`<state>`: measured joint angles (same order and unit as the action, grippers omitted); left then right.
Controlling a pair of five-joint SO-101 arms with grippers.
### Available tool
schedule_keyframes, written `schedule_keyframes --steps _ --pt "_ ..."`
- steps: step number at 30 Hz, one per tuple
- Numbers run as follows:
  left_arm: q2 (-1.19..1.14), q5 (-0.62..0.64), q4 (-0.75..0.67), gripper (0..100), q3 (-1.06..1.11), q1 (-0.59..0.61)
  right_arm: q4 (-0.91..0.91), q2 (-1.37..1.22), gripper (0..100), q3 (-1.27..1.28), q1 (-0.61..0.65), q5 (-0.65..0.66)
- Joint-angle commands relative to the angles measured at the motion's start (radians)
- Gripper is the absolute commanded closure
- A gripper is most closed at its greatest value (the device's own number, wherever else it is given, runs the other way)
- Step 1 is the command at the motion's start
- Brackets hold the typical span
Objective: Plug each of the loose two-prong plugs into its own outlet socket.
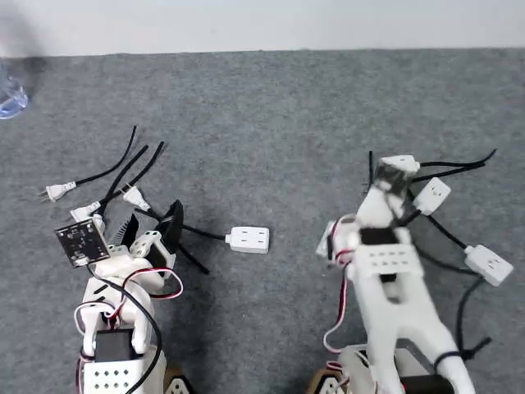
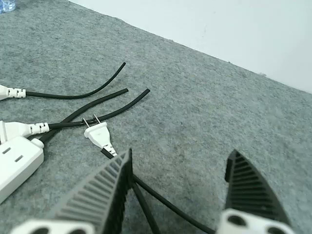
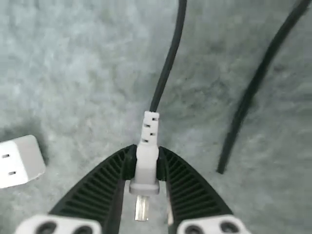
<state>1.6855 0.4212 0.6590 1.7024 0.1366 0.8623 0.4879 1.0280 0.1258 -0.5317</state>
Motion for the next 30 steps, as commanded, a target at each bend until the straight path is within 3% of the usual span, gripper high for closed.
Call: schedule_keyframes --steps 1,5,12,14,19,22,30 --pt "0.002 0.003 0.002 71 -0.012 0.003 -0.165 0.035 99.1 0.077 0.016 -0.103" --pt "0.002 0.003 0.002 71 -0.012 0.003 -0.229 0.035 99.1 0.104 -0.021 -0.163" --pt "0.002 0.003 0.002 71 -0.012 0.003 -0.271 0.035 98.3 0.110 -0.068 -0.071" --pt "0.002 0.003 0.002 71 -0.012 0.003 -0.268 0.035 92.6 0.110 -0.048 -0.017" --pt "0.002 0.003 0.002 71 -0.012 0.003 -0.268 0.044 62.5 0.141 -0.016 0.078" --pt "0.002 0.003 0.002 71 -0.012 0.003 -0.254 0.044 50.2 0.141 0.010 0.242" --pt "0.002 0.003 0.002 71 -0.012 0.003 0.024 0.045 52.2 -0.058 -0.067 0.727"
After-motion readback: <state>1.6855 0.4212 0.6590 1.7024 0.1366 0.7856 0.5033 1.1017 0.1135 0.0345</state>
